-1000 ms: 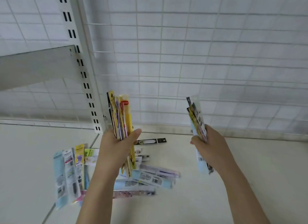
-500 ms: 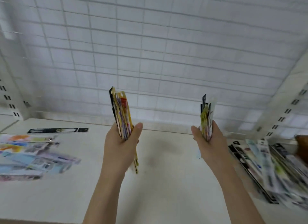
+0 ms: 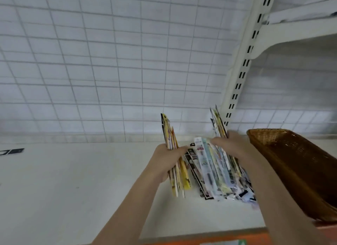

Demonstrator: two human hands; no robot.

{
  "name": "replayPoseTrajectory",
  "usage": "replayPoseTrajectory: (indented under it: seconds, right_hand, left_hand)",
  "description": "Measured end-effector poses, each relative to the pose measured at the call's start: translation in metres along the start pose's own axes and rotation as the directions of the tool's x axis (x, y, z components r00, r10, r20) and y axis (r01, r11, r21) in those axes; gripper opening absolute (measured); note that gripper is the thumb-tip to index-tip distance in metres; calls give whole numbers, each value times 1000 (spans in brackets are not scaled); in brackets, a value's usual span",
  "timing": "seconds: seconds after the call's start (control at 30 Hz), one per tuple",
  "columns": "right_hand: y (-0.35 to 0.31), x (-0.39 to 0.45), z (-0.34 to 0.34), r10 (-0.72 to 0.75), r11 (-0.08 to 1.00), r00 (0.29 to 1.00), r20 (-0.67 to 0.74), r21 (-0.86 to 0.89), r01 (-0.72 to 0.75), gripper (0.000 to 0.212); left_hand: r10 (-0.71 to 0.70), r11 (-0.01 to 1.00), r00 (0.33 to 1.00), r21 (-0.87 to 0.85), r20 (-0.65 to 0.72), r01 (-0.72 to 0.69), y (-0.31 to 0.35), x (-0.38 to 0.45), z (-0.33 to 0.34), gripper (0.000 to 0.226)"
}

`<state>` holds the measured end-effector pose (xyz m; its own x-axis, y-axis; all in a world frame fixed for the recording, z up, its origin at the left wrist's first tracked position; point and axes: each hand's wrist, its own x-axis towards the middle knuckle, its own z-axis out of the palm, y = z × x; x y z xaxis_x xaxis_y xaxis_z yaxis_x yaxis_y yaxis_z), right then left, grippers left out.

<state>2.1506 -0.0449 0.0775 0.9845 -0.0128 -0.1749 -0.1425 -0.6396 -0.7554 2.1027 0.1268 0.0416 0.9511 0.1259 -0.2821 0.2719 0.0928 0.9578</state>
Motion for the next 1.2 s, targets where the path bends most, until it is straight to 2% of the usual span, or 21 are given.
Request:
replayPoseTrajectory:
  seconds: [0.13, 0.23, 0.33, 0.47, 0.57, 0.63, 0.7, 0.87, 1.03, 1.2]
  right_hand:
    - [8, 8, -12, 25, 999, 999, 28, 34, -26, 14]
    - [18, 15, -3, 42, 999, 999, 20, 21, -42, 36]
    - [26, 20, 10, -10, 997, 1000, 3, -80, 10, 16]
    - [30, 23, 21, -60, 976, 995, -74, -213, 43, 35]
    - [32, 25, 22, -75, 961, 992, -99, -272, 46, 41]
    - [29, 19, 19, -103, 943, 990, -93, -327, 68, 59]
    - [25, 14, 18, -152, 914, 985, -86, -390, 107, 66]
    - [7, 5, 32, -290, 862, 953, -82, -456, 223, 45]
    - [-21, -10, 78, -424, 852, 900, -98, -379, 360, 38]
    - [-44, -28, 151, -461, 844, 887, 18, -299, 445, 35]
  left_hand:
    - [35, 977, 995, 213, -97, -14, -16, 26, 18, 25]
    - [63, 947, 980, 321, -189, 1, -30, 34, 20, 23]
    - [67, 924, 970, 382, -235, 28, -36, 33, 26, 18]
    - [91, 789, 950, 603, -300, 115, -37, 36, 36, 52]
    - [93, 861, 957, 504, -275, 62, -36, 38, 41, 52]
    - [113, 912, 961, 411, -251, 0, -36, 37, 43, 49]
    - [130, 936, 962, 351, -240, -39, -35, 35, 41, 50]
    - [186, 937, 951, 334, -247, -97, -31, 24, 10, 43]
    - [299, 910, 853, 397, -428, -119, -36, -4, -65, 32]
    - [386, 828, 713, 561, -585, 12, -51, -44, -166, 11]
